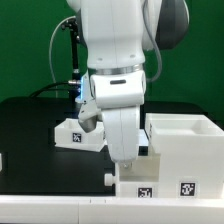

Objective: Assemble drawer

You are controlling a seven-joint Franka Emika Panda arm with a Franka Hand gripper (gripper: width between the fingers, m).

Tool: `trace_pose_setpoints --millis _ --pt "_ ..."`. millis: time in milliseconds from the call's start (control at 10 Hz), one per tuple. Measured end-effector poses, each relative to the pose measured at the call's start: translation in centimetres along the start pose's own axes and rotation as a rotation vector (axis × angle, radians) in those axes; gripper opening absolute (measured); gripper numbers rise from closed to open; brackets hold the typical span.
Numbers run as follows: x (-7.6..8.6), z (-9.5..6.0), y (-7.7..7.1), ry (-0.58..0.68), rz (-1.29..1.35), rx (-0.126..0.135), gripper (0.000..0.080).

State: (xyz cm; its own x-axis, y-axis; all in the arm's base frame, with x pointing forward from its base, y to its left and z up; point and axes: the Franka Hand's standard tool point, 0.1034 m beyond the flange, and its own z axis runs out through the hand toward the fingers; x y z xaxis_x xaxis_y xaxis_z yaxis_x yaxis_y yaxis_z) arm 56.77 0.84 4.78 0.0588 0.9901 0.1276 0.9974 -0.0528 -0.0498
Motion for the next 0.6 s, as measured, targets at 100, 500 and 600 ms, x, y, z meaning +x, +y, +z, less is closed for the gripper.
trace_pose_setpoints --millis 100,500,600 --pt "-0.3 -1.4 0.6 0.0 -0.005 0.003 0.0445" --pt "-6.6 -2.0 1.0 0.193 -0.033 0.032 0.0646" --pt "-8.7 -0.7 0.4 0.238 0.051 0.044 0.0649"
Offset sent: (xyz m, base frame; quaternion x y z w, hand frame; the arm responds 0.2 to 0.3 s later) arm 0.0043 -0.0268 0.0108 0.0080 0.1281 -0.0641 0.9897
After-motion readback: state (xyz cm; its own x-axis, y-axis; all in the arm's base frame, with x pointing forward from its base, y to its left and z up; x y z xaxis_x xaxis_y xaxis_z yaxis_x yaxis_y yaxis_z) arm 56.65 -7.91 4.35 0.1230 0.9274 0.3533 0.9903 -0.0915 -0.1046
